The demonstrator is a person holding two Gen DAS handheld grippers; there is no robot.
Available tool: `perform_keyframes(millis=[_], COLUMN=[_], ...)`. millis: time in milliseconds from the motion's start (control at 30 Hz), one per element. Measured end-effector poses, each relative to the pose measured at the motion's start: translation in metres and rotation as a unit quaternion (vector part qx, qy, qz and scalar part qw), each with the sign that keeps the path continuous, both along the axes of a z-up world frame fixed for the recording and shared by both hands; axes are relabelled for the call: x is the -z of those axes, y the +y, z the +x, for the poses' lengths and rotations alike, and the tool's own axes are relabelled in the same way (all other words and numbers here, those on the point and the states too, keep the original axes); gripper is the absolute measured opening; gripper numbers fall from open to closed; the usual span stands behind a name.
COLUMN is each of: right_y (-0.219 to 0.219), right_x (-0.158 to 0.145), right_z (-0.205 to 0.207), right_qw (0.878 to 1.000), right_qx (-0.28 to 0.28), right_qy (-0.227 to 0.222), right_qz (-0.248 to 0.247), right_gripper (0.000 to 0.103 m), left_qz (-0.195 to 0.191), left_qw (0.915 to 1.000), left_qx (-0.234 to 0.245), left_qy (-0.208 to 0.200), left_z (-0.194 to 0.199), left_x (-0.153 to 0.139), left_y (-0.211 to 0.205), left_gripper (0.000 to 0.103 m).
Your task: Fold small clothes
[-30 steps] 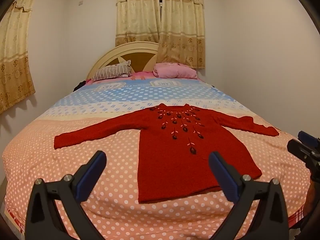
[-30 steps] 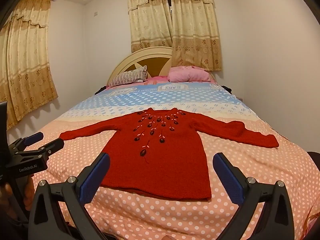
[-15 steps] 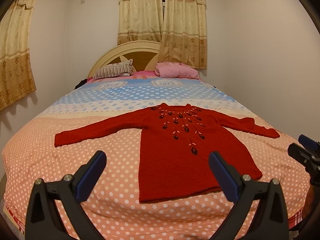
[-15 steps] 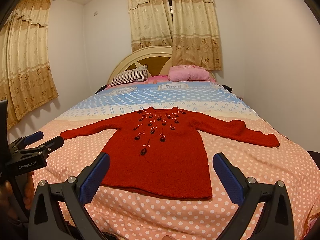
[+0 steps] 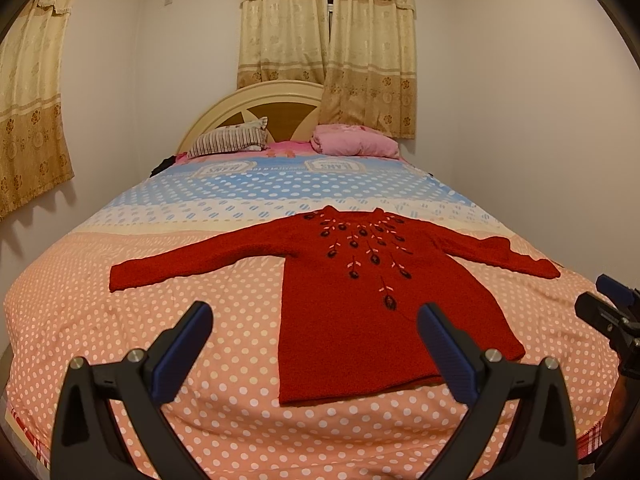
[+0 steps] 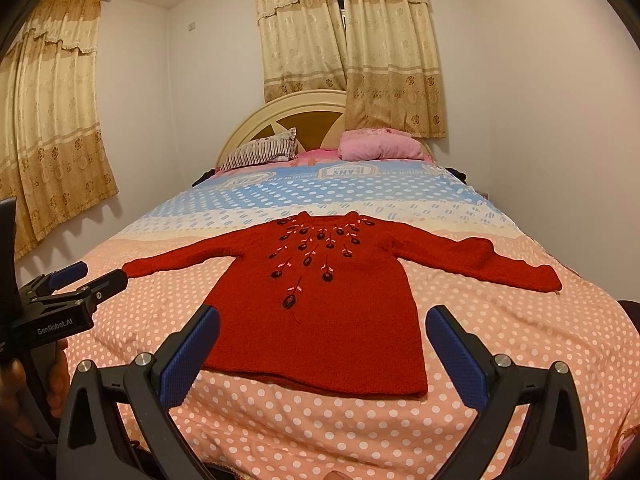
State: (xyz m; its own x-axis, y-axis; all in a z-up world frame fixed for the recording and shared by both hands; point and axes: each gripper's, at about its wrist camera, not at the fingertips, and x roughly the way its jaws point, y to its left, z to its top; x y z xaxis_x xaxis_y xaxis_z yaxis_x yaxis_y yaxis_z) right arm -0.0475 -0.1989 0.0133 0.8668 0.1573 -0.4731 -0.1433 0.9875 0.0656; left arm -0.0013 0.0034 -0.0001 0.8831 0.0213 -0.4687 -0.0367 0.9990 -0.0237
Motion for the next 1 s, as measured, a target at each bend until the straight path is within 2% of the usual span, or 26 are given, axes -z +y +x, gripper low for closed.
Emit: perform_keyframes(millis=[1000], right_y=[0.0044], right_x=[0.0060], right_z=[0.0000], right_qw=[1.000], right_qx=[-0.005], right_qy=[0.003], right_qz=[0.000], right_gripper=[0.102], left_qz=[-0.004], left_qw=[1.0000], left_qx=[-0.002], left_qy=[0.002], left_z=[0.0012], left_x=[0.0011], left_y=[0.0029], left_gripper=[0.103])
